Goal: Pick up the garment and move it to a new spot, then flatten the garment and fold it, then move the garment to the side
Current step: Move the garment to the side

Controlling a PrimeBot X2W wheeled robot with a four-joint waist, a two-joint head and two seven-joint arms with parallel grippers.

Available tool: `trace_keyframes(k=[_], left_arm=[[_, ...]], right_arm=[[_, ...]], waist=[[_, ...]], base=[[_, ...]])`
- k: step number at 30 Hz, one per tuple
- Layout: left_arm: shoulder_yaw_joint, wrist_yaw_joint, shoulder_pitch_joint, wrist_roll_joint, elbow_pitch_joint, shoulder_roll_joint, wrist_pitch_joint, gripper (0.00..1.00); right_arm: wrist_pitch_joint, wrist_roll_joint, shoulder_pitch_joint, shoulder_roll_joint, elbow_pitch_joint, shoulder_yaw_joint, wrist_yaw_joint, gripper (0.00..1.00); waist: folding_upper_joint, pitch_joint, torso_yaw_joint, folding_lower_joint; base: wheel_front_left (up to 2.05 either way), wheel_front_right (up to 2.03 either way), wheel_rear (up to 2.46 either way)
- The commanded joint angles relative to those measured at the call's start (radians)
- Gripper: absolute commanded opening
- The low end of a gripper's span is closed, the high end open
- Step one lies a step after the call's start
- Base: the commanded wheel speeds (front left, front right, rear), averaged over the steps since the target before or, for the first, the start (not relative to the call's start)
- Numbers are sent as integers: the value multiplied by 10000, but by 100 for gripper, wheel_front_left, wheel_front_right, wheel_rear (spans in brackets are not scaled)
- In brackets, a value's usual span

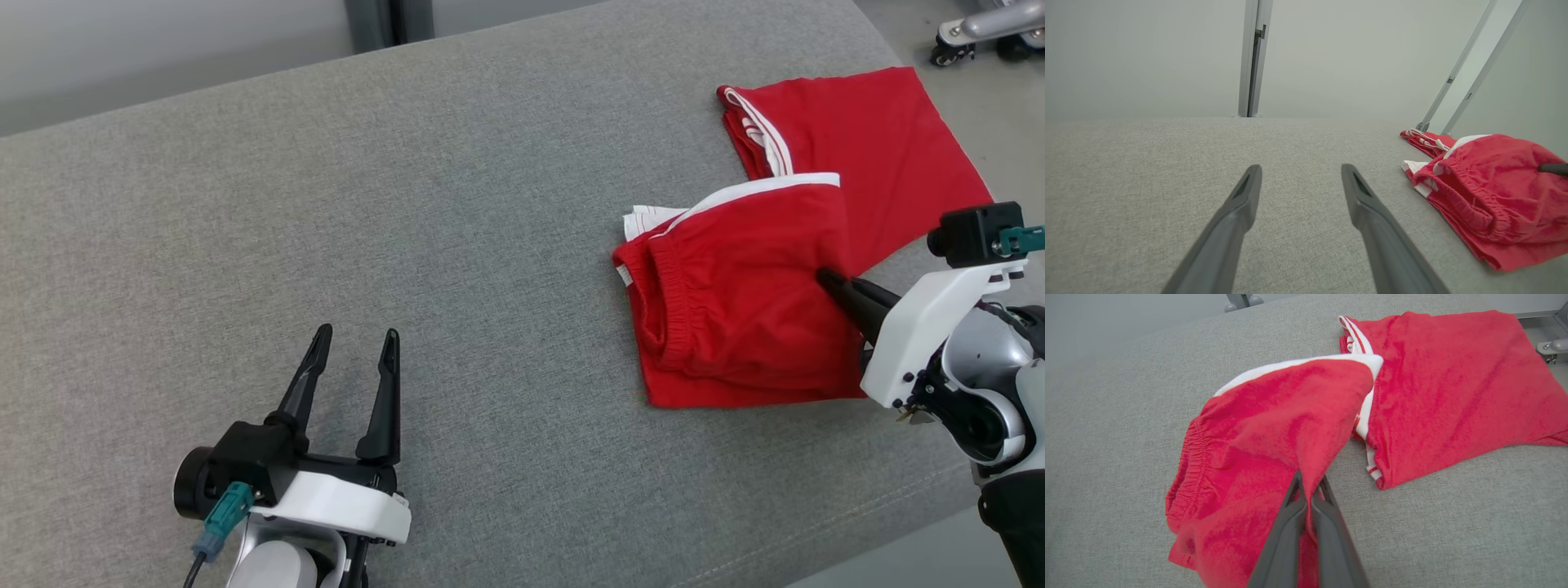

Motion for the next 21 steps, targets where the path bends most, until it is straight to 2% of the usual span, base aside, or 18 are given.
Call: trace_keyframes(k=[1,11,21], left_arm=[[7,-43,-149,43,13,89,-45,100],[-32,12,-121,-14,-31,70,-45,100],[-41,73,88,-68,-104,39,-45,100]], right_arm=[[26,-72,-122,8,-37,-68,1,0],[-110,-852,-812,-221,232,-221,1,0],[581,-1605,-2089,-1180,661,-717,1,0]], waist=[[-1,6,-7,0],[-1,-96,474,0],[-1,-116,913,0]], base=[[0,0,0],[0,0,0],[0,0,0]])
